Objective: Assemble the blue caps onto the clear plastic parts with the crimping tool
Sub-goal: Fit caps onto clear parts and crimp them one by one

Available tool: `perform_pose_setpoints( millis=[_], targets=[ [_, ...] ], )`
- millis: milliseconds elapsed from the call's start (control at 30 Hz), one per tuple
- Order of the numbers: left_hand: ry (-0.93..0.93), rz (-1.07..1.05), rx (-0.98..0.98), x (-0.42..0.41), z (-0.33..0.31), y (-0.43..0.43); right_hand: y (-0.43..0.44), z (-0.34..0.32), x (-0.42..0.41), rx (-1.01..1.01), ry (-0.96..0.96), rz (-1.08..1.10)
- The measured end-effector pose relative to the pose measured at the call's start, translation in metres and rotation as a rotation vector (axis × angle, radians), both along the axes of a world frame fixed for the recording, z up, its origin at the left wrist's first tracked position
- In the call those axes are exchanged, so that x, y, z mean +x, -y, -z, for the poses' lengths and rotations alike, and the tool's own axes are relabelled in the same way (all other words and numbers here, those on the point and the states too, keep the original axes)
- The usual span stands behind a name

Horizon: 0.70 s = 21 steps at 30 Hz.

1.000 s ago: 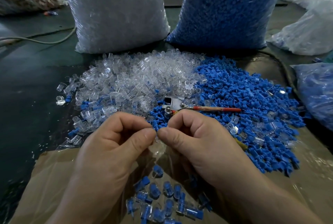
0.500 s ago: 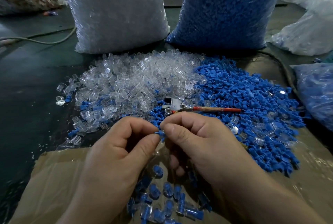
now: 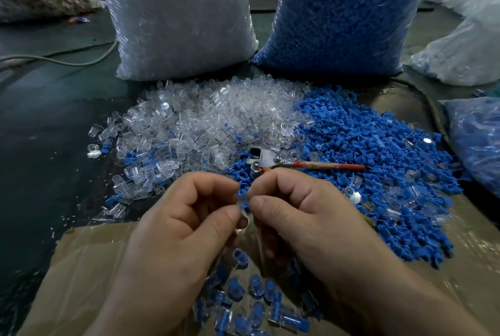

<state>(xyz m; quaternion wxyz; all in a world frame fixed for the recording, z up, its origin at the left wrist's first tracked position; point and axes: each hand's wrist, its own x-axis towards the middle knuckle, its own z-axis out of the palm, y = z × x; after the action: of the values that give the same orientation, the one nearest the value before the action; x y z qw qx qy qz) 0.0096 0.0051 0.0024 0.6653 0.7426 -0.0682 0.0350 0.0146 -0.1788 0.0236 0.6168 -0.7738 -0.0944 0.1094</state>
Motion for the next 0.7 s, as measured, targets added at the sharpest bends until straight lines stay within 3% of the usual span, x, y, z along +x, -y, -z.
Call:
perform_pose_setpoints(
  millis=[200,467,533,633,700],
  targets=[
    [-0.099,0.204,-0.051,0.001,-0.003,-0.002,0.0,-0.002,0.0,0.041,0.006,0.0],
    [-0.24,0.129,-0.247,0.002,-0.01,0.004,0.0,-0.004,-0.002,0.075,-0.026,-0.002],
    [-0.258,0.132,-0.231,0.002,-0.01,0.005,0.001,-0.003,-0.003,-0.101,0.113,0.03],
    [-0.289,0.075,-0.261,0.002,-0.011,0.007,0.012,-0.006,0.004,-0.68,0.503,0.162],
    [-0.323,0.028,-0.332,0.004,-0.012,0.007,0.021,-0.008,0.01,-0.975,0.426,0.182]
  ],
)
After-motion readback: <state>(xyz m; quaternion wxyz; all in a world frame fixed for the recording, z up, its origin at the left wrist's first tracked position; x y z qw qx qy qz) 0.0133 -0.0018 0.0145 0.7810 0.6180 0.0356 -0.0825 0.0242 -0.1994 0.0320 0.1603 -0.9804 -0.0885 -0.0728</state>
